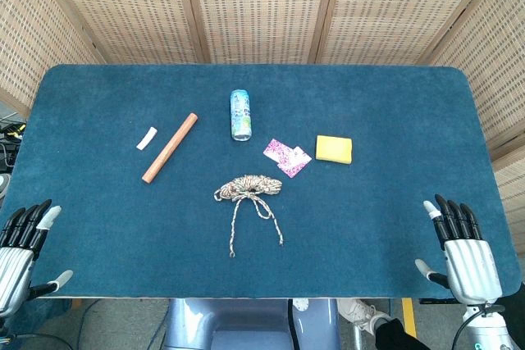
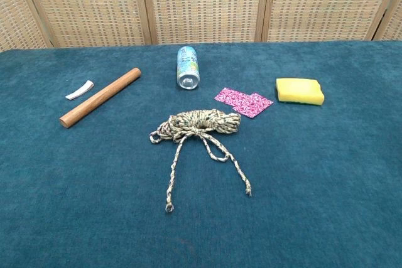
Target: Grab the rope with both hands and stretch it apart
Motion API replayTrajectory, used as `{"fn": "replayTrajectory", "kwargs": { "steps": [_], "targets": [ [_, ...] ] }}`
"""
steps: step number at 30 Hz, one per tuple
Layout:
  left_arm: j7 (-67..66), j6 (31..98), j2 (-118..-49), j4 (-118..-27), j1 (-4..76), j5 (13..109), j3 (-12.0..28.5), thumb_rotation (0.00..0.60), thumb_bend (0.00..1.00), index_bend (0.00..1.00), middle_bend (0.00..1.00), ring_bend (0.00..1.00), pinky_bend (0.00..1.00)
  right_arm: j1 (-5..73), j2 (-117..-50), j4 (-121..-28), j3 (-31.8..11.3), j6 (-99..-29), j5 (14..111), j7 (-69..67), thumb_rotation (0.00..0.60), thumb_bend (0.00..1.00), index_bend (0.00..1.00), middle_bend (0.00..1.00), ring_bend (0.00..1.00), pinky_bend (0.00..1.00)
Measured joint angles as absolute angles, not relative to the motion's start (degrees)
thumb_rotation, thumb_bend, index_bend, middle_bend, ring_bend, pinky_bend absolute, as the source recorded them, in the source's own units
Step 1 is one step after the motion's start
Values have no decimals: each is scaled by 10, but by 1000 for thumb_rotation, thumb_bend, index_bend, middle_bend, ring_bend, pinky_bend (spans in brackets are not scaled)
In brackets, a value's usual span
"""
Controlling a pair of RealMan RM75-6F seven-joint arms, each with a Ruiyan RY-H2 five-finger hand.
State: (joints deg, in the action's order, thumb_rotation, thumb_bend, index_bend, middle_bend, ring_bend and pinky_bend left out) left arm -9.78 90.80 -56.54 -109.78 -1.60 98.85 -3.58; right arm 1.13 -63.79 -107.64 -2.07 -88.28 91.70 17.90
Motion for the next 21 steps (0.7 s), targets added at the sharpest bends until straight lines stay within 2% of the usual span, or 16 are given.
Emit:
{"fn": "replayTrajectory", "kwargs": {
  "steps": [8,13,16,21],
  "targets": [
    [-101,908,-567,-1098,-17,989,-36,600,0,0,0,0,0,14,-643,-1073,-19,-877,919,181,600,0,84,0,0,0],
    [-109,909,-571,-1098,-18,992,-37,600,0,0,0,0,0,28,-646,-1066,-20,-855,921,183,600,0,145,0,0,0],
    [-115,907,-574,-1099,-17,990,-35,600,0,0,0,0,0,53,-645,-1055,-23,-824,932,188,600,0,190,0,0,0],
    [-134,895,-580,-1103,-12,975,-30,600,0,0,0,0,0,133,-637,-1033,-31,-725,970,177,600,0,301,0,0,0]
  ]
}}
